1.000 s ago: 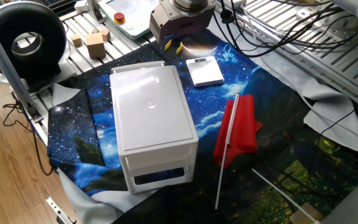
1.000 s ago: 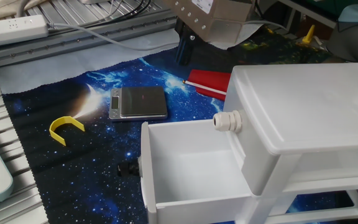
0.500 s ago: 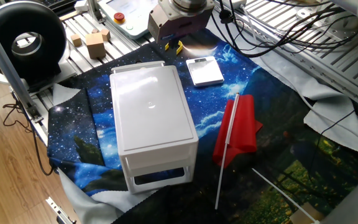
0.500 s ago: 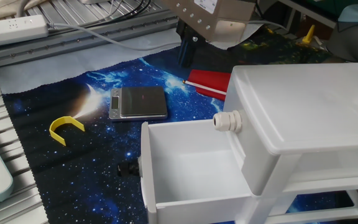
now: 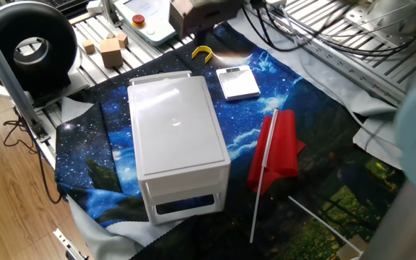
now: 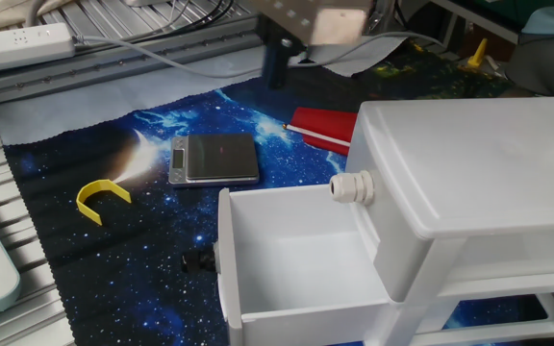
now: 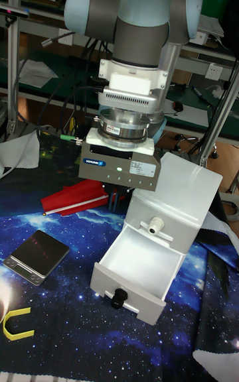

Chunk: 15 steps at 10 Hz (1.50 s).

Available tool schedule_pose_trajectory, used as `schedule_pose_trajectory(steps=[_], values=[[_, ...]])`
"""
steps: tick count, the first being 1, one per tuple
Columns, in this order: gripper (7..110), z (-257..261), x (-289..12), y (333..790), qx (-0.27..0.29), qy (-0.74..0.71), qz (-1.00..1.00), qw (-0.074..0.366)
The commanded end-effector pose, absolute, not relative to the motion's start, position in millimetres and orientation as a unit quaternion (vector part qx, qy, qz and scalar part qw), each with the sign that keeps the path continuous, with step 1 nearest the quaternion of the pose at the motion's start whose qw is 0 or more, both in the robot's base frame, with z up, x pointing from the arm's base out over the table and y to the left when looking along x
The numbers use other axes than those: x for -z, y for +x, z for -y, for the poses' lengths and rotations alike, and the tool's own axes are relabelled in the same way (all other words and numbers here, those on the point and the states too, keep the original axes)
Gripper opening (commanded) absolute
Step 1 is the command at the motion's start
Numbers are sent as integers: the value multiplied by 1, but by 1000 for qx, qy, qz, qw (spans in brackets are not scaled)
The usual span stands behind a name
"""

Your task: Use the gripper to push and close the drawer

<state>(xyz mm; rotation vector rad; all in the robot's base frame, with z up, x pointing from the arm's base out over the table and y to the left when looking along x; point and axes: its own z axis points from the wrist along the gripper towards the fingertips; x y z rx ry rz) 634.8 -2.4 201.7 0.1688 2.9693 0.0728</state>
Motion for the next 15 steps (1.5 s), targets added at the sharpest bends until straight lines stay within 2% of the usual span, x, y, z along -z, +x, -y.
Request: schedule_pose_trajectory(steps=[1, 4, 7, 9, 10, 13, 14, 15], values=[[7, -11, -199, 663, -25, 62, -994, 82], [7, -21, -174, 683, -29, 66, -993, 91], [7, -12, -181, 670, -22, 80, -993, 88], [7, 12, -180, 666, 27, 78, -993, 83], [7, 15, -182, 672, 31, 78, -992, 97], [7, 2, -183, 681, 0, 115, -987, 111], [7, -11, -183, 682, -27, 131, -985, 110], [7, -14, -185, 690, -37, 143, -981, 125]])
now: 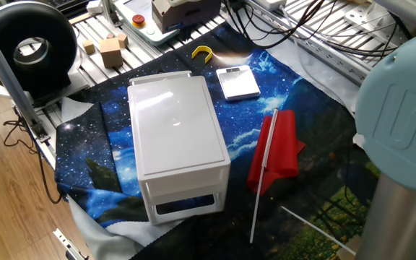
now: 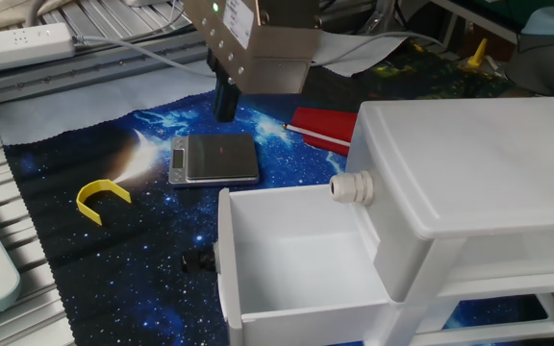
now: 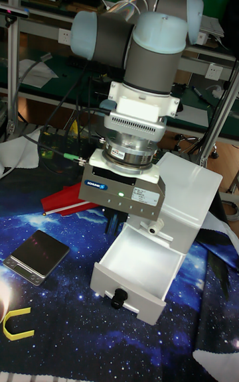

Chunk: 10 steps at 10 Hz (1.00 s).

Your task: Use the gripper to push and close the drawer

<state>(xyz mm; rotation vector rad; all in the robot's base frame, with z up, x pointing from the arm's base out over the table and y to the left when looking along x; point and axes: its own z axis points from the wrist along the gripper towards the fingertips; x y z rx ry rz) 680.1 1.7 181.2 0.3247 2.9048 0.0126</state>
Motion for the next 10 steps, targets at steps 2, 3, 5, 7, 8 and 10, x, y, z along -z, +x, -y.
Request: schedule_pose_trajectory(steps=[2, 3, 5, 7, 8, 10], values=[[7, 4, -187, 697, -6, 155, -977, 146], [7, -5, -186, 694, -22, 155, -978, 136], [7, 8, -184, 686, 6, 161, -979, 124], [7, 10, -182, 678, 12, 163, -981, 109], [7, 18, -188, 691, 9, 157, -983, 97], [7, 25, -200, 718, -5, 154, -984, 85]])
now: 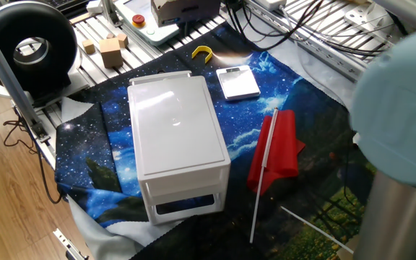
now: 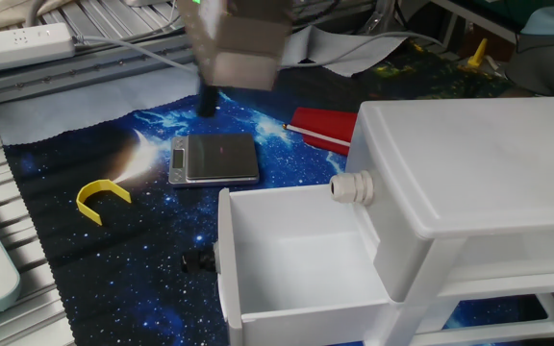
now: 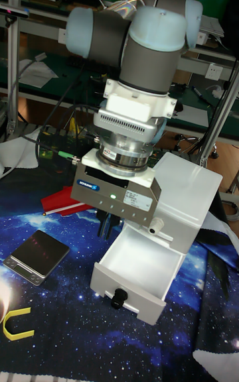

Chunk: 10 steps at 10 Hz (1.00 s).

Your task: Use the gripper to push and close the drawer

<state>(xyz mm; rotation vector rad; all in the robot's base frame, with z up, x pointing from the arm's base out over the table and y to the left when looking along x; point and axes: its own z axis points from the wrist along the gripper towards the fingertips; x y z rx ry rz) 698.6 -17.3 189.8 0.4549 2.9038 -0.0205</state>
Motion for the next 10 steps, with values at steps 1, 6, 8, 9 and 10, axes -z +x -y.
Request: schedule_pose_trajectory(steps=[1, 6, 8, 9, 10], values=[[7, 19, -201, 730, -16, 164, -983, 79], [7, -18, -174, 768, -20, 180, -980, 79], [7, -16, -173, 762, -6, 164, -984, 64], [7, -16, -172, 754, -4, 157, -986, 49], [7, -18, -171, 760, -10, 181, -982, 57]])
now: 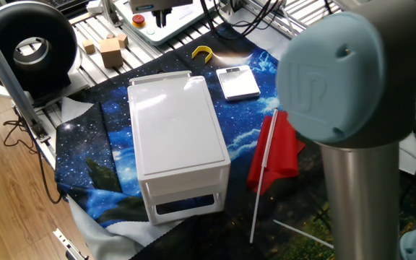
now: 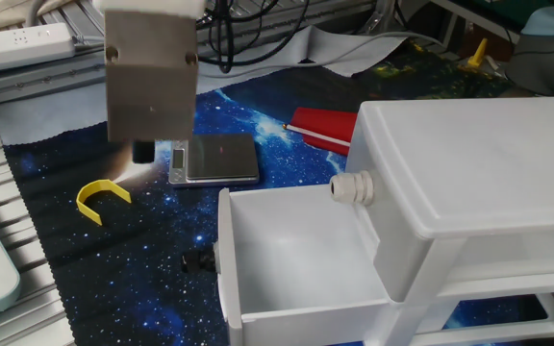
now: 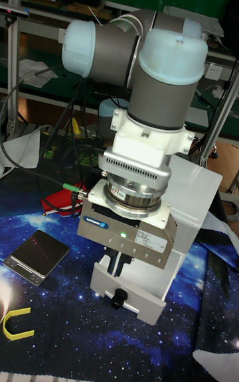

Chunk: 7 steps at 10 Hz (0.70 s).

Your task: Use the gripper to push and close the drawer

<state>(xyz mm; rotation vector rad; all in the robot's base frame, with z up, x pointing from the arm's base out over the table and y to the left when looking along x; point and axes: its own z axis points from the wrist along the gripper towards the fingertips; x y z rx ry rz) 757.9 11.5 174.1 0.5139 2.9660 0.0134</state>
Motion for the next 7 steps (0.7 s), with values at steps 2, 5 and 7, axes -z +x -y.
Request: schedule_pose_trajectory(steps=[2, 5, 7], values=[[7, -12, -169, 747, 2, 228, -973, 35], [7, -17, -169, 760, -15, 268, -962, 57], [7, -15, -168, 759, -12, 282, -958, 55]])
